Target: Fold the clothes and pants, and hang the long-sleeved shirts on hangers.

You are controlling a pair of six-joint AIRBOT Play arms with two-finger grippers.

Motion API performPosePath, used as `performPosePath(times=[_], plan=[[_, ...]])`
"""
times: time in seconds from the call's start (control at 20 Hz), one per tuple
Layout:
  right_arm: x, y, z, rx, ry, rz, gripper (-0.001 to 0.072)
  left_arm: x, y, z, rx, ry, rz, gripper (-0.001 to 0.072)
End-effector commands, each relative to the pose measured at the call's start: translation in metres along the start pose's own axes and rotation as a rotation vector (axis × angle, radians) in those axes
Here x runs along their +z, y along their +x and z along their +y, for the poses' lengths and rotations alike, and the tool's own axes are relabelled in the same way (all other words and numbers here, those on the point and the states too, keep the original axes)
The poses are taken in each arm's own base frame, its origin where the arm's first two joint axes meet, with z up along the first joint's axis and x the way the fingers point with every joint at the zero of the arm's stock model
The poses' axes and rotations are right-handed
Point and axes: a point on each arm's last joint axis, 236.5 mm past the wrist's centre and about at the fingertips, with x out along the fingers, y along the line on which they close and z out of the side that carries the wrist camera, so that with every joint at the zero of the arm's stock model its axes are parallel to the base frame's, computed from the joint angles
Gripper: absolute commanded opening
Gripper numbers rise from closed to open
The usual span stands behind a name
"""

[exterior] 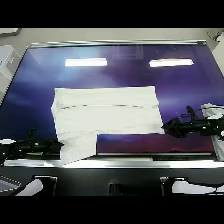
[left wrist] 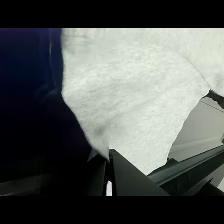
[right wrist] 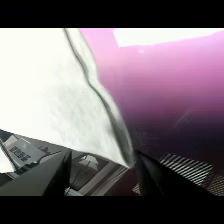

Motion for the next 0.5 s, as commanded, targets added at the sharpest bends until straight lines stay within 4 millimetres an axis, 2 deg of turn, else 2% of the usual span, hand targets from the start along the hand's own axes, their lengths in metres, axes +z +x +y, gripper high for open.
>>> performPosePath(times=[0.0,0.05,0.15,0.2,0.35,0.45], plan=[[0.001,0.017,0.004,-0.021,-0.036,0.018,0.0474,0.0,0.0,0.0,-0.001,-0.005,-0.001,0.0017],[0.001,0.023,0.006,-0.038,-0.058,0.024,0.0454,0.0,0.0,0.0,-0.001,-0.008,0.0,0.0017],[0.001,0.029,0.011,-0.051,-0.081,0.027,0.0135,-0.001,0.0,-0.001,-0.004,-0.008,0.006,0.0017],[0.002,0.029,0.014,-0.04,-0.077,0.023,0.0041,-0.001,-0.001,-0.002,-0.006,-0.006,0.007,0.0017],[0.003,0.023,0.024,-0.019,-0.089,0.005,0.0038,0.011,-0.008,-0.009,-0.007,0.022,-0.016,0.0016],[0.01,0.01,0.046,0.019,-0.128,-0.052,0.0038,0.033,-0.023,-0.021,-0.005,0.046,-0.055,0.0015]])
